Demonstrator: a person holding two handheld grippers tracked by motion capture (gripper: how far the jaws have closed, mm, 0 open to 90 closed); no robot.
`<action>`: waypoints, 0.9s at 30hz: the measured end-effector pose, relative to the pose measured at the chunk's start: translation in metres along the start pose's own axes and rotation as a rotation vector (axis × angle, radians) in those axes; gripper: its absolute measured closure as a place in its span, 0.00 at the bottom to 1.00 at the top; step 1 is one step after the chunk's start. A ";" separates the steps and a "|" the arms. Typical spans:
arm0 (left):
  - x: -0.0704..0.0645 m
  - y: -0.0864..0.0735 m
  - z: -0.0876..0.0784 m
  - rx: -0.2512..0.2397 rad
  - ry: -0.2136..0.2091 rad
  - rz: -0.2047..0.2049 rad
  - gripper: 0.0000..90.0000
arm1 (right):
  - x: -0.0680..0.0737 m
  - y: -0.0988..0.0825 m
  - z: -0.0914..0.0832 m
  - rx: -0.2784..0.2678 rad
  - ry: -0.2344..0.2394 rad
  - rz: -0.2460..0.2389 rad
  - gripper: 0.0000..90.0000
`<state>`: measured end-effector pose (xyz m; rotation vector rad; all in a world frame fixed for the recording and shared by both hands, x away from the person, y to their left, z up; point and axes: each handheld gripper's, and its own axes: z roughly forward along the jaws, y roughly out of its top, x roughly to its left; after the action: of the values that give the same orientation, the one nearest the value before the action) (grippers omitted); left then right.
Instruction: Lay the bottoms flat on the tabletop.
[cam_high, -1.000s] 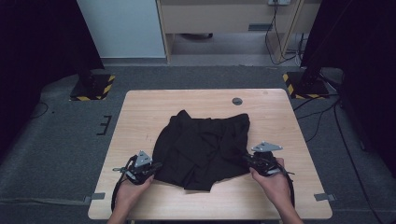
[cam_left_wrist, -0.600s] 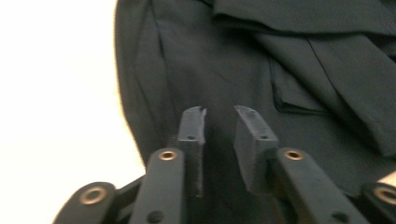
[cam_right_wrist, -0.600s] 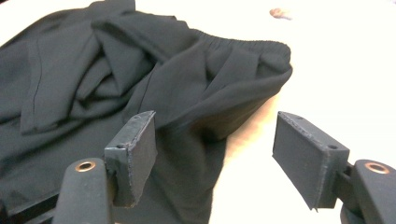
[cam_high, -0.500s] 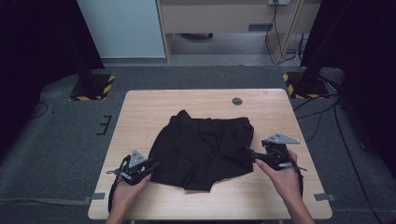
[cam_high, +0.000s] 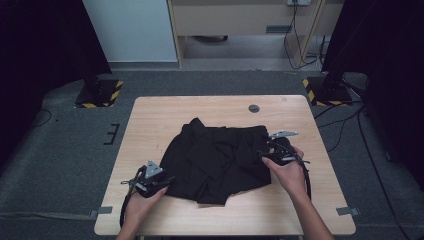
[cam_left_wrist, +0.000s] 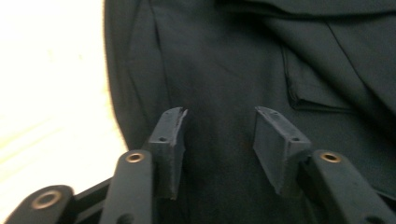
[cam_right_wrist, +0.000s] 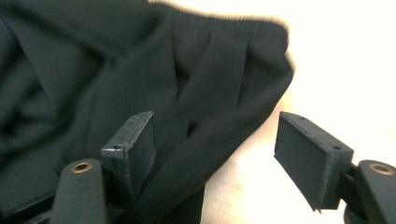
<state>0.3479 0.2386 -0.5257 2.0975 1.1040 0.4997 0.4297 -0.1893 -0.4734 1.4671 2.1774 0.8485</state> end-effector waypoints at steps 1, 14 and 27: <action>-0.001 0.000 0.001 0.008 -0.001 0.007 0.61 | 0.000 -0.005 0.003 0.025 -0.006 -0.007 0.37; 0.003 0.002 -0.001 -0.007 0.030 -0.016 0.99 | -0.036 -0.048 -0.008 0.044 -0.029 -0.009 0.99; 0.000 0.001 -0.005 -0.024 0.038 0.001 0.85 | -0.038 -0.031 -0.018 -0.081 0.006 0.033 0.41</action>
<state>0.3455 0.2396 -0.5217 2.0757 1.1133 0.5525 0.4121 -0.2379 -0.4816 1.4666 2.1032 0.9417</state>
